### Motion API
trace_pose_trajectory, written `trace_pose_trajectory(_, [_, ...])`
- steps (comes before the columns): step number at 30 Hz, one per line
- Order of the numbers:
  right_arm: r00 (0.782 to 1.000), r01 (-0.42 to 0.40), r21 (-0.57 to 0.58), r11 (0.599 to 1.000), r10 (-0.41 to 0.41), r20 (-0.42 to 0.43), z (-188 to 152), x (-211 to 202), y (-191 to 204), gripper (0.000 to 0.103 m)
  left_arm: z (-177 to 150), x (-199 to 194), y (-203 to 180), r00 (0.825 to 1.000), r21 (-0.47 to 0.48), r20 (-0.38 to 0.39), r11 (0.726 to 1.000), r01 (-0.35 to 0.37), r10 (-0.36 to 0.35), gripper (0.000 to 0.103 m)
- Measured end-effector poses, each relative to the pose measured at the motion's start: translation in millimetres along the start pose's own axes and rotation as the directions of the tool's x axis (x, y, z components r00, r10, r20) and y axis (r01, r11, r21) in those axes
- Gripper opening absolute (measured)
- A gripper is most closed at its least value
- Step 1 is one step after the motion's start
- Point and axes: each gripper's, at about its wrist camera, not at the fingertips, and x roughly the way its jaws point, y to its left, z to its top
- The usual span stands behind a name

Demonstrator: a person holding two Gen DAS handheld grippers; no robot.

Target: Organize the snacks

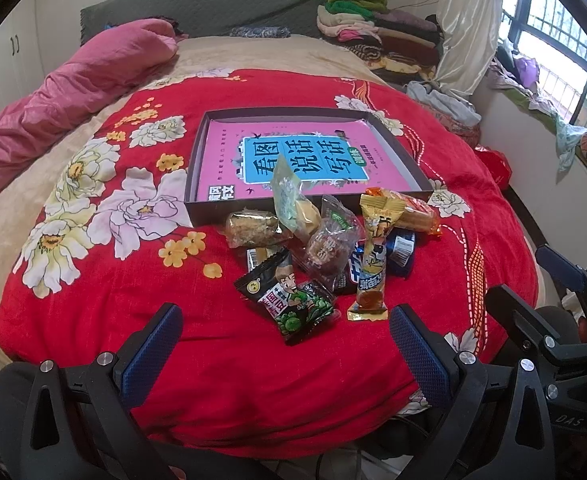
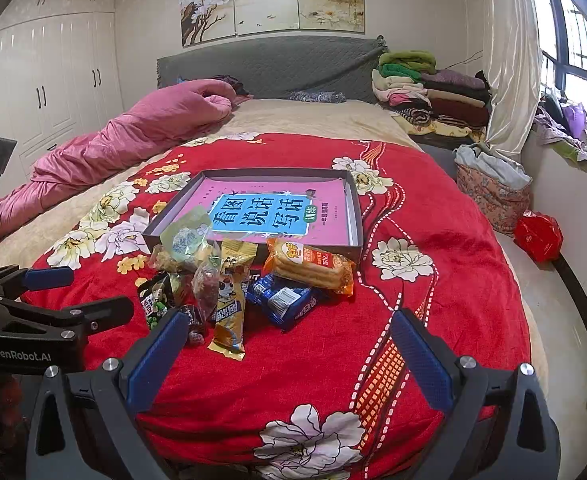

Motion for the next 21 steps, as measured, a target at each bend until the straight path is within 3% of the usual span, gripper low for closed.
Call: trace_pose_trajectory(21, [1.000,-0.004,0.001,1.000,0.004,0.001,-0.2,0.1,-0.3,0.103,-0.5,1.1,0.1,1.000,-0.002,-0.002,1.000,0.002,-0.002,0.103])
